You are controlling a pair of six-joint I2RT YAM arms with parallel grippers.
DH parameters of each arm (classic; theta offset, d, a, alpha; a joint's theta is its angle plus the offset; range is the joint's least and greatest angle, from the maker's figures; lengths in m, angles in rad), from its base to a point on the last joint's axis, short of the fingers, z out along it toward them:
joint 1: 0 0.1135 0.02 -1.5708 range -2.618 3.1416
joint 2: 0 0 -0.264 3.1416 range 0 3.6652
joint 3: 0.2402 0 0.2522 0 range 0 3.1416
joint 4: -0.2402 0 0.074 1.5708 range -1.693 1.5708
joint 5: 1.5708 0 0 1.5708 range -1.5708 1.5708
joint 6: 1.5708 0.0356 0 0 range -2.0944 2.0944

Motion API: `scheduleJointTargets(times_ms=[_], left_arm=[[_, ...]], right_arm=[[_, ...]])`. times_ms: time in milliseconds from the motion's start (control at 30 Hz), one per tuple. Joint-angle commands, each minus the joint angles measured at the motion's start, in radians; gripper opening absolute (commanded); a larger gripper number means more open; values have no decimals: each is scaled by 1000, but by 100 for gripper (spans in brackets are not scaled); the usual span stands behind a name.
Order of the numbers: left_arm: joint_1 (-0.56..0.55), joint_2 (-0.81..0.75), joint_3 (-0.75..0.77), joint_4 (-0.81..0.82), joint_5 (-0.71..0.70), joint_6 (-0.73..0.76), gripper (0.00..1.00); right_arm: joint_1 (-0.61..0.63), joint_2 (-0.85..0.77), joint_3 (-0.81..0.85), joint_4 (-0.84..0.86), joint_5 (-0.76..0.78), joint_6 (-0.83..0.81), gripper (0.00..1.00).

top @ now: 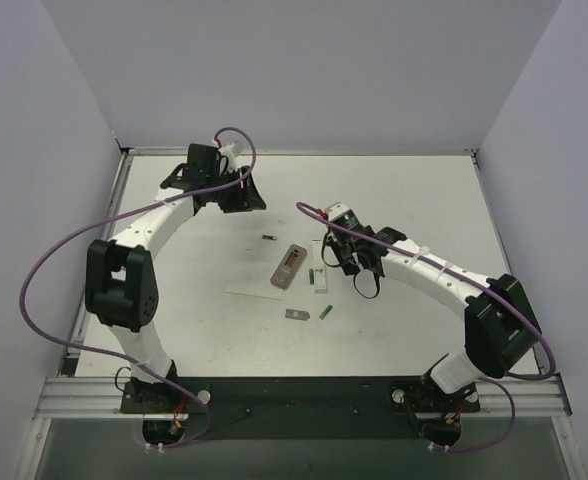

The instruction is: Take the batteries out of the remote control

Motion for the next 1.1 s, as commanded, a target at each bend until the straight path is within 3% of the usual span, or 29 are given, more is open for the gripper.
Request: scheduleJointTargets(times_ms=[0,133,167,200,500,933,1067], left_arm=[[-28,-132,-44,-54,-25,56,62],[-31,-229,-113,-73,-37,89,72],[-31,-243,-125,-78,-39,102,90],[-31,-255,-138,-88,-39,110,92],[-31,-401,-348,1,-5,142,95],[-39,-424,-360,25,4,132,95],[-39,-430,-368,39,7,125,95]], right_arm=[[-27,-4,-31,-77,86,182,0],[-32,-10,-67,-73,101,246,0],[-32,-12,-75,-70,92,254,0],[-33,-13,-87,-65,90,268,0],[-38,-7,-158,-14,41,309,0],[-38,43,-163,12,58,337,5],[-38,40,-173,15,63,351,13]])
